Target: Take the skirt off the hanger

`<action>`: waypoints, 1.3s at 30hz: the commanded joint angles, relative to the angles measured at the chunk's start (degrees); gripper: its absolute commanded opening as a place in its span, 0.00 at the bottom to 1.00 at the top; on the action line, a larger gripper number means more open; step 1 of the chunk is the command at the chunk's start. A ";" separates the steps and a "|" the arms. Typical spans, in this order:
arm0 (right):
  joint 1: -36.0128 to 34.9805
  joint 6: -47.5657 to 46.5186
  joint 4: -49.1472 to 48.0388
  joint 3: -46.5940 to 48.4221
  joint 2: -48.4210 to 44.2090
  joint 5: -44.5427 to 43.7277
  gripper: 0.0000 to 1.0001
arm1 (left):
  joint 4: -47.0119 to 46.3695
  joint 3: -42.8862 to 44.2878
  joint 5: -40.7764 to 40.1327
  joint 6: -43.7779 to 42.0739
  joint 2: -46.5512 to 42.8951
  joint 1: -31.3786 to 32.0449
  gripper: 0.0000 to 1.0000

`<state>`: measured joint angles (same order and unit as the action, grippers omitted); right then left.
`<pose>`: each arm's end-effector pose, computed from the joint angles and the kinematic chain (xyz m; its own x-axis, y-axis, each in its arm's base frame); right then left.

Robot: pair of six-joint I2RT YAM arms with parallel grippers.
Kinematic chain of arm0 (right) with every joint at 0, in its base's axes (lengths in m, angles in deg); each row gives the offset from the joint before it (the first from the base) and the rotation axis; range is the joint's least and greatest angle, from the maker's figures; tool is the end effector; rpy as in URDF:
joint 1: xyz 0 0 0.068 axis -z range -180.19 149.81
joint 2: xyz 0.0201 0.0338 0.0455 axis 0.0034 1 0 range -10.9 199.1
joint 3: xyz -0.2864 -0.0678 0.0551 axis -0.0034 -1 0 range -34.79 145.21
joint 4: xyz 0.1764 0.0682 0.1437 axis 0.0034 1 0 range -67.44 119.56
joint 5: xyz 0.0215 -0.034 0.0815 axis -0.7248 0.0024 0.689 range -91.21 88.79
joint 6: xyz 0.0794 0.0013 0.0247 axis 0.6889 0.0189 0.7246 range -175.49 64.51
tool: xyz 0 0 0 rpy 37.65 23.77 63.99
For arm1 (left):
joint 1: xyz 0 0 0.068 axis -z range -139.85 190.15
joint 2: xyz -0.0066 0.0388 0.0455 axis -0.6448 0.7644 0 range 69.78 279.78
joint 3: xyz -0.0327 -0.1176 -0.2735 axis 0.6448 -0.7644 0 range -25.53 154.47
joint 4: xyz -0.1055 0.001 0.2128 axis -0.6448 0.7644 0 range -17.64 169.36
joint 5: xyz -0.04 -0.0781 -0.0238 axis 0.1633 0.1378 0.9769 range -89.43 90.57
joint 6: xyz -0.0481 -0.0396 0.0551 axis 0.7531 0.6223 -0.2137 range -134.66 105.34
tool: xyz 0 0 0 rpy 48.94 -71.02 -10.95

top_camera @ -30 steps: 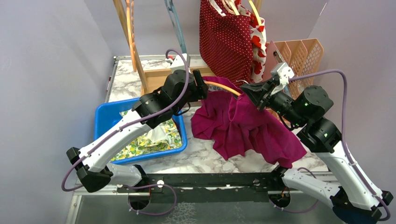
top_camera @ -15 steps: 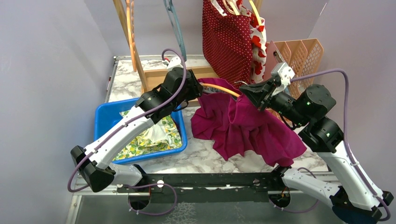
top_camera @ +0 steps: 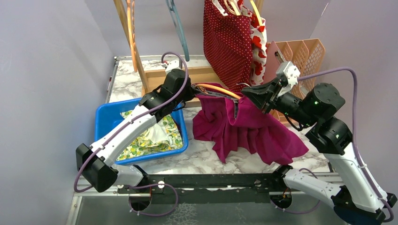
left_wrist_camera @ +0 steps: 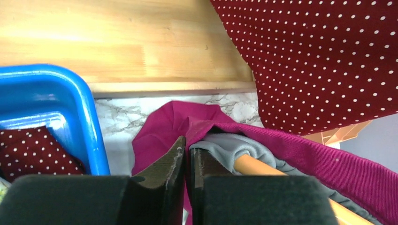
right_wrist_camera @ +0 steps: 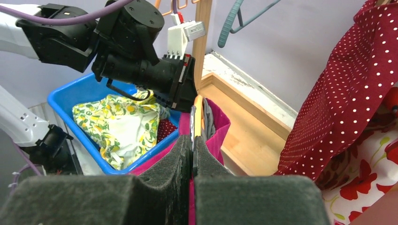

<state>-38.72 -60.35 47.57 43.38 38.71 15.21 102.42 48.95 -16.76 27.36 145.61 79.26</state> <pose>0.0955 0.1022 0.5019 0.1176 -0.0103 -0.9930 -0.8112 0.5758 -0.1020 0.2400 -0.1672 0.3762 -0.5715 -0.3589 -0.7379 0.0301 0.8895 -0.4560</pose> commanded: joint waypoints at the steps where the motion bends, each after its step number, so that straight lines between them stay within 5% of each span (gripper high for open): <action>1: 0.03 2.86 -4.64 3.87 -2.91 0.26 0.01 | -2.15 -2.40 2.00 -2.94 0.13 -2.41 0.06; 7: 0.03 6.48 -11.03 2.10 -2.55 -9.06 0.01 | -3.77 -4.64 8.52 -2.20 -1.02 -2.46 0.00; 12: 0.05 5.59 -15.23 -0.02 -6.39 -17.41 0.01 | -2.70 -8.31 2.65 -0.65 -6.20 -2.54 0.00; 20: 0.04 2.32 1.06 5.03 -5.35 -3.87 0.01 | -1.24 -5.86 -2.07 -3.87 -5.82 -3.32 0.00; 27: 0.04 1.13 10.56 7.25 -10.18 -10.49 0.01 | -0.02 -3.59 -3.25 -9.26 -4.67 -7.25 0.00; 35: 0.03 7.98 -1.12 1.65 -9.80 -7.02 0.01 | -3.29 -4.46 9.45 -9.44 -2.39 -7.82 0.00; 39: 0.05 9.45 -6.32 2.32 -9.47 -8.80 0.01 | -2.19 -6.07 9.65 -7.51 -2.21 -7.82 0.00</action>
<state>-38.85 -53.38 57.69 43.01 31.82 8.50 96.02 45.26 -3.97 21.61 142.44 73.69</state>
